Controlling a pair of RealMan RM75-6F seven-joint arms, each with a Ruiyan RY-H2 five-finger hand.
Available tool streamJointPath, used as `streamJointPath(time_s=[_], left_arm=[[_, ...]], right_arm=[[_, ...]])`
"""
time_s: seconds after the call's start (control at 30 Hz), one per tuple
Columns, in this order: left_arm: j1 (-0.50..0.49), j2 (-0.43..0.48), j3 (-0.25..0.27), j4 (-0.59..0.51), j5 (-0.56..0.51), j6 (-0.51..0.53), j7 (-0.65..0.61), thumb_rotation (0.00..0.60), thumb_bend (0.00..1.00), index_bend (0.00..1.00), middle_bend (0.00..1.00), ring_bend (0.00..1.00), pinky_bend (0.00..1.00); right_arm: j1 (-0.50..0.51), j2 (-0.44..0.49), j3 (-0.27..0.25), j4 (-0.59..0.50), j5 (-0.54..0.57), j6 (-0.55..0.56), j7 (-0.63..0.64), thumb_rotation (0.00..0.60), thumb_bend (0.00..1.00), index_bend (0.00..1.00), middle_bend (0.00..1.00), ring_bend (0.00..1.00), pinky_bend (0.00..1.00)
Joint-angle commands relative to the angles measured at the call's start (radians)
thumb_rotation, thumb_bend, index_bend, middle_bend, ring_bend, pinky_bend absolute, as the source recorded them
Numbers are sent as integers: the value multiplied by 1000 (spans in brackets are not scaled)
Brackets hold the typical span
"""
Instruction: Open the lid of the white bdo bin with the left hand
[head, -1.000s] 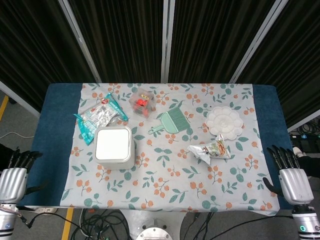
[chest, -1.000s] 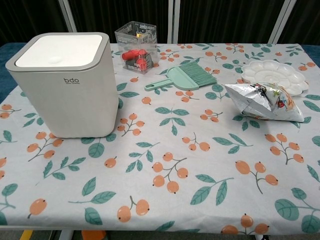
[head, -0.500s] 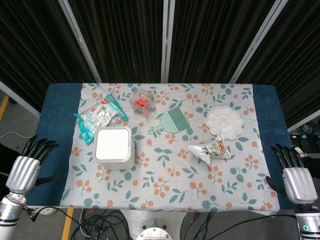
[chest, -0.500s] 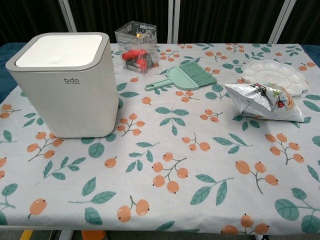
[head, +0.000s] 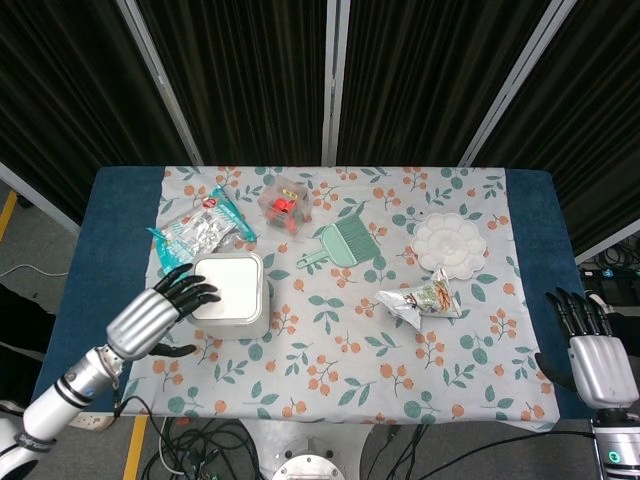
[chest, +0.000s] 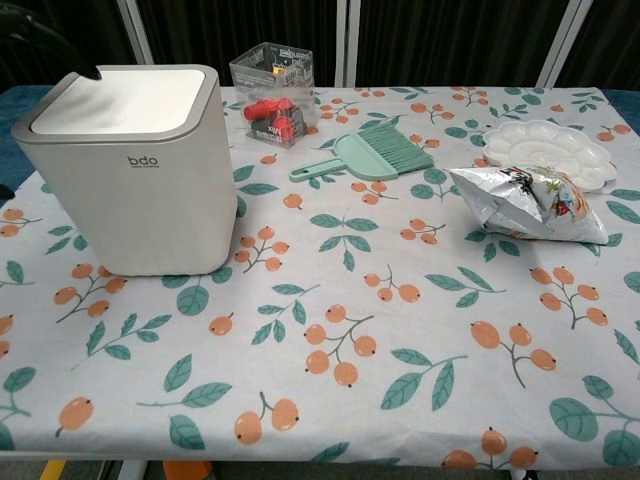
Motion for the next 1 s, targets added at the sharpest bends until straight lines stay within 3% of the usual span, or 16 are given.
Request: streamJointPath(time_s=[0.03,0.2,0.27,0.43,0.53,0.73,1.0], left_arm=[[-30,-7,22,-6,-25,-60,2,600,0,217,197,138,0],[-54,3,44,-35,-71,-141,42,600,0,228,253,177,1],[-44,6,37,-45,-76,-103,53,600,0,229,253,184,3],[40,4,-8,-34,-82,129,64,600,0,212,204,165,4],[90,20,-22,-24,-117,218,70,600,0,177,194,155,4],[179,48,-23,3,-243,278,75,599,0,138,157,122,4],[315,6,25,54,-414,292,109,512,0,134,155,121,4]], right_arm=[[1,-1,2,5,4,-7,9,600,193,0,26,0,0],[3,-2,5,13,-1,-11,21,600,193,0,25,0,0],[3,-3,6,15,-1,-12,26,600,193,0,25,0,0],[0,-3,7,20,-8,-7,34,600,193,0,25,0,0],[-3,-1,9,21,-9,-3,37,600,196,0,26,0,0],[-3,8,11,22,-7,-7,45,600,197,0,26,0,0],[8,10,5,36,0,-48,99,600,199,0,25,0,0]])
